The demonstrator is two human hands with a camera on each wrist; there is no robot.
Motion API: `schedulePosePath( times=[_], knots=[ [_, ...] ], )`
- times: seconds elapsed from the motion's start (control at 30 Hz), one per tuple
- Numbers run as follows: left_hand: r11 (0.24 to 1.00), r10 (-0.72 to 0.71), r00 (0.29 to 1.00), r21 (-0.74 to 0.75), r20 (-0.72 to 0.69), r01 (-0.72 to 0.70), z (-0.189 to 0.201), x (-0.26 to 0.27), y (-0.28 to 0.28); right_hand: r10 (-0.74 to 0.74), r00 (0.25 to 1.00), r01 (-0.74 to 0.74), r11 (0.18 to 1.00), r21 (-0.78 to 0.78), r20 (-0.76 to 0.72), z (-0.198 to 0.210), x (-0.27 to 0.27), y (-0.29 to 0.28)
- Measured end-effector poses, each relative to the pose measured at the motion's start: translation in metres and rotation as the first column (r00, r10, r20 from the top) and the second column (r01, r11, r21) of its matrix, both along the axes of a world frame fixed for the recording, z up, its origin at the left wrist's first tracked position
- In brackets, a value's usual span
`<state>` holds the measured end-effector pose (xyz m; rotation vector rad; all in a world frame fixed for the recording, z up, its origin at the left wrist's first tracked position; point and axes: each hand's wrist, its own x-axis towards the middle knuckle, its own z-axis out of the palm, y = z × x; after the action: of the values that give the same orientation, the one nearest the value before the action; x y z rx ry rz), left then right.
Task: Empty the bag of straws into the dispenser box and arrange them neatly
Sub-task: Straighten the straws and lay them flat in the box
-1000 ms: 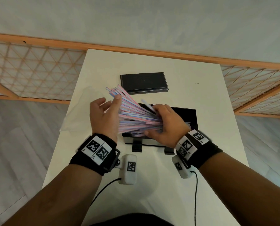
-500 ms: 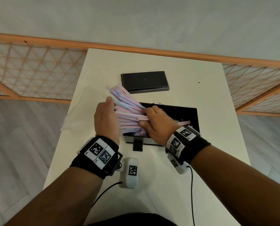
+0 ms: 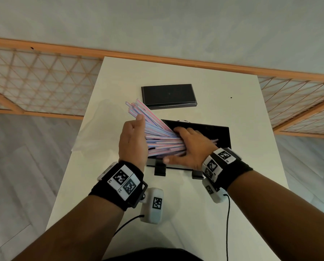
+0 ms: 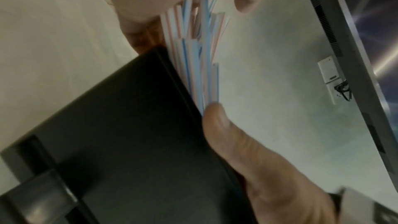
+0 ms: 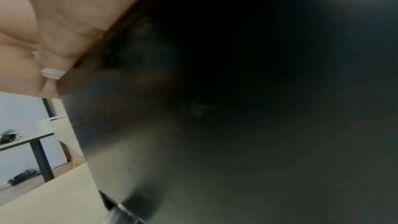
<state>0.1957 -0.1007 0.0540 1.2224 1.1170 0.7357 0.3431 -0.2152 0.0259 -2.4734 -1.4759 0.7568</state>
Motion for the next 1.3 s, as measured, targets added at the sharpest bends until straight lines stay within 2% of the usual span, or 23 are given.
schedulePosePath(
  times=[0.23,0.4,0.47,0.6,0.67,0.73,0.87,0.93,0.97,1.03,1.1,1.23,1.3],
  knots=[
    [0.992,0.091,0.993,0.082,0.072,-0.097,0.0,0.003,0.001,0.011,0.997,-0.017,0.997,0.069,0.077,0.007,-0.015,0.014],
    [0.98,0.103,0.994,0.173,-0.019,-0.098,-0.014,-0.004,0.008,-0.034,0.994,0.033,0.999,0.008,0.102,0.006,-0.021,0.02],
    [0.977,0.059,0.996,0.208,-0.062,-0.045,-0.018,-0.005,0.007,-0.037,0.997,0.033,0.998,0.062,0.068,0.005,-0.024,0.022],
    [0.973,-0.012,0.993,0.226,-0.113,0.038,-0.019,-0.006,0.003,-0.034,0.994,0.057,0.971,0.231,-0.101,0.011,-0.018,0.015],
    [0.979,0.022,0.997,0.204,-0.072,-0.007,-0.015,-0.007,0.006,-0.105,0.992,0.12,0.959,0.256,-0.071,0.013,-0.006,0.0],
    [0.989,0.028,0.998,0.146,-0.048,-0.021,-0.016,-0.007,0.01,-0.13,0.991,0.123,0.955,0.269,0.008,0.011,0.003,-0.018],
    [0.999,-0.046,0.999,0.026,0.006,0.046,-0.015,0.001,0.006,0.07,0.998,-0.068,0.98,0.185,-0.003,0.0,0.002,-0.032],
    [0.999,0.0,0.999,0.044,0.034,-0.002,-0.013,0.004,0.005,0.145,0.989,-0.137,0.969,0.206,-0.027,-0.002,0.0,-0.026],
    [0.998,0.033,0.998,0.057,0.051,-0.036,-0.012,0.005,0.006,0.146,0.989,-0.14,0.973,0.185,-0.023,-0.001,0.0,-0.022],
    [0.996,0.069,0.995,0.048,0.078,-0.072,-0.011,0.005,0.009,0.095,0.993,-0.098,0.994,0.042,0.063,0.003,-0.002,-0.017],
    [0.997,0.071,0.997,0.012,0.041,-0.072,-0.013,0.004,0.011,0.066,0.991,-0.056,0.995,-0.082,0.121,0.006,-0.005,-0.013],
    [0.992,0.111,0.989,-0.054,-0.1,-0.117,-0.015,0.0,0.012,0.124,0.991,-0.123,0.992,-0.021,0.044,0.005,-0.009,-0.005],
    [0.985,0.151,0.981,-0.068,-0.124,-0.16,-0.016,-0.003,0.014,0.119,0.992,-0.118,0.993,-0.023,0.044,0.002,-0.007,-0.006]
  ],
)
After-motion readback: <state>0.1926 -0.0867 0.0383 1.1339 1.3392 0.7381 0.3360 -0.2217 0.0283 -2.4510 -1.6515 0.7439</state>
